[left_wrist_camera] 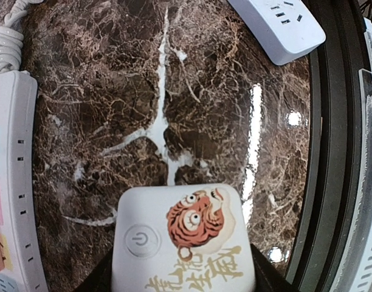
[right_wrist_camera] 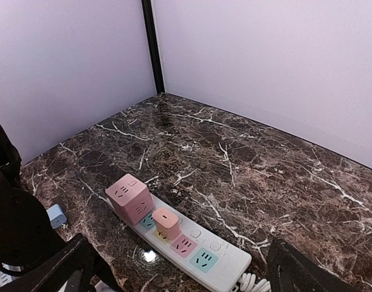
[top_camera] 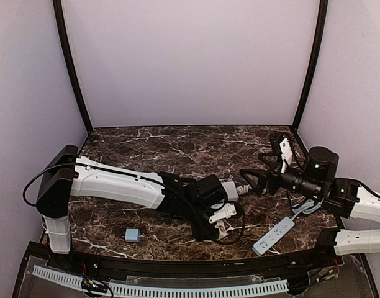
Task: Insert the plug
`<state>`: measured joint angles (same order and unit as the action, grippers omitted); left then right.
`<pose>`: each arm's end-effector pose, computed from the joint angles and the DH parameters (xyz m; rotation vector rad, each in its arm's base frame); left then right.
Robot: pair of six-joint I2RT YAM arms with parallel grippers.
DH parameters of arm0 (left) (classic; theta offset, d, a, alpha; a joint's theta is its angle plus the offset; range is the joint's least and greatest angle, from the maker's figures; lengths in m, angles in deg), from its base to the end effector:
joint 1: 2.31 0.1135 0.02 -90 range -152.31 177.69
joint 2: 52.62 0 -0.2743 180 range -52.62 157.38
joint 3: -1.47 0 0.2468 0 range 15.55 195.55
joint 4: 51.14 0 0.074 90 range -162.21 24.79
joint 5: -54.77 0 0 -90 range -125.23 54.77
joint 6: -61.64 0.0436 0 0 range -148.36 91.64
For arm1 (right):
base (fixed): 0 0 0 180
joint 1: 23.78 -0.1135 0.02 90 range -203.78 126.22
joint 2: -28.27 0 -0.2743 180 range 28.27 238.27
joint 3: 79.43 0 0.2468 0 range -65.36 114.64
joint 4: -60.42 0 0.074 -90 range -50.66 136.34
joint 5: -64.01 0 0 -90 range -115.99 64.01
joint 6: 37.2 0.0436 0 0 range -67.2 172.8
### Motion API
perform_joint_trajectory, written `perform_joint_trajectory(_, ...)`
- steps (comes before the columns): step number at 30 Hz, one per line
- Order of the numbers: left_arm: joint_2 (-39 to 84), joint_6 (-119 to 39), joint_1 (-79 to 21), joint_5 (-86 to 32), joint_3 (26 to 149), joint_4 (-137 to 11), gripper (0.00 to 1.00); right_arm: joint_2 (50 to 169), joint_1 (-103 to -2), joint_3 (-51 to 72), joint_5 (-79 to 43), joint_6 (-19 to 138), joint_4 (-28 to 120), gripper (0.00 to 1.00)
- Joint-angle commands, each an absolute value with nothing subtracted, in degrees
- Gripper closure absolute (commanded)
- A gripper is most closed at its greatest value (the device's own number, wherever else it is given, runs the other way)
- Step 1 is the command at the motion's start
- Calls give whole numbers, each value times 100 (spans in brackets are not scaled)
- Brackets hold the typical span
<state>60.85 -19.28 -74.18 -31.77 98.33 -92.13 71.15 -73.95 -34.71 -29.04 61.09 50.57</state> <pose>0.1309 -0.4083 0.1953 1.7382 2.0012 -0.4695 0.1184 0.1383 0.2917 -0.5917 1.6603 0.7069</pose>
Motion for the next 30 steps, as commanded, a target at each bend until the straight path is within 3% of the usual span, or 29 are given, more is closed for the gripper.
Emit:
perform_joint_trajectory(1, 6237, -1811, -7420, -3364, 9746, -8963, 56, 7215, -7353, -3536, -3136, 6159, 5135, 2)
perform_joint_trajectory(3, 6287, -1880, -7420, -3407, 9735, -8905, 51, 7270, -7352, -3518, -3152, 6159, 5135, 1)
perform_joint_trajectory(5, 6301, -1932, -7420, -3358, 9726, -8885, 35, 7317, -7352, -3507, -3138, 6168, 5139, 1)
perform_joint_trajectory(13, 6023, -1946, -7421, -3012, 9246, -8350, 2, 7457, -7353, -3439, -3113, 6176, 5160, 1)
perform_joint_trajectory(30, 5028, -2254, -7420, -3029, 7550, -5946, 3, 7937, -7352, -3168, -3378, 6457, 4978, 1)
